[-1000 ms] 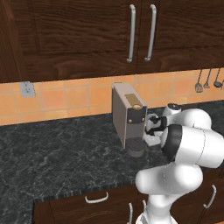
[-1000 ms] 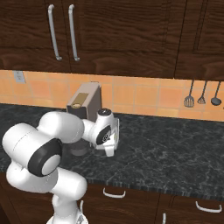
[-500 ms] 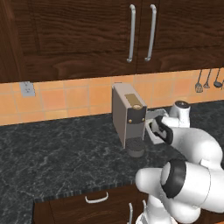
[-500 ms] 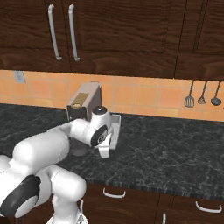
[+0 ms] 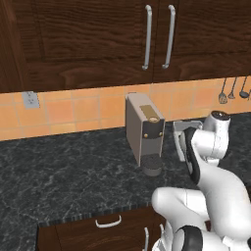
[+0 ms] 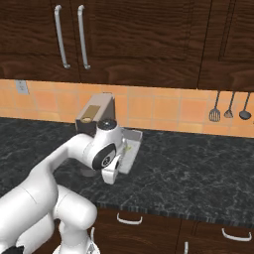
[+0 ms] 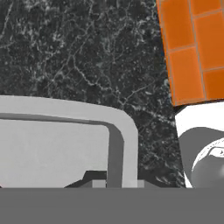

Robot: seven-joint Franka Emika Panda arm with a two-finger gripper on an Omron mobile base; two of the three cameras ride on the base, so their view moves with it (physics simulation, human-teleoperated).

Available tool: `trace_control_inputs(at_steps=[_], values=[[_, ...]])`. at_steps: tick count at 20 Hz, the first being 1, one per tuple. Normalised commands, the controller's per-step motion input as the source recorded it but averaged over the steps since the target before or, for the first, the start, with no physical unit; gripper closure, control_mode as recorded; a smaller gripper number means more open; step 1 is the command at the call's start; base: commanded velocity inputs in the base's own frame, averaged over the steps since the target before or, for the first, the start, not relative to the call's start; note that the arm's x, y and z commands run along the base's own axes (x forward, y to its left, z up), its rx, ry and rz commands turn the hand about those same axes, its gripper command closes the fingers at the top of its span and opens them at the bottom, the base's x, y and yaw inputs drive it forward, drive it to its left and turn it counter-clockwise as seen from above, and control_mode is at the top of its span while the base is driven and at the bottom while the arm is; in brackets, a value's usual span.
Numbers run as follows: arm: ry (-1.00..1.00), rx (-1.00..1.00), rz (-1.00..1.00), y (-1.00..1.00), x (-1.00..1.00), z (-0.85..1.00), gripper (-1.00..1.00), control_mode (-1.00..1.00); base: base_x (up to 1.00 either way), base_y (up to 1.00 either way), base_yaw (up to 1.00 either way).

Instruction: Take the meat container that has the shrimp and place it on the second highest rack of the freezer. Then take the vegetable container that has the bell pepper and lemon wedge and place it on the highest rack of the freezer.

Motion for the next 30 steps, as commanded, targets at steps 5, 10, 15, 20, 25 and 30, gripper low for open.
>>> trace_control_inputs(at_steps=[5, 10, 15, 20, 25, 30], values=[[0.08, 0.04, -0.03, 0.0, -0.03, 0.81, 1.0, -1.0, 0.0, 0.0, 0.0], [0.16, 0.02, 0.0, 0.0, -0.16, 0.67, 1.0, -1.0, 0.0, 0.0, 0.0], [0.15, 0.03, 0.0, 0.02, -0.28, 0.63, 1.0, -1.0, 0.0, 0.0, 0.0], [0.08, 0.0, 0.0, 0.56, -0.29, 0.26, 1.0, -1.0, 0.0, 0.0, 0.0], [0.01, 0.0, 0.0, 0.82, -0.12, 0.21, 1.0, -1.0, 0.0, 0.0, 0.0], [0.0, 0.0, 0.09, 0.35, -0.14, 0.13, 1.0, -1.0, 0.0, 0.0, 0.0]])
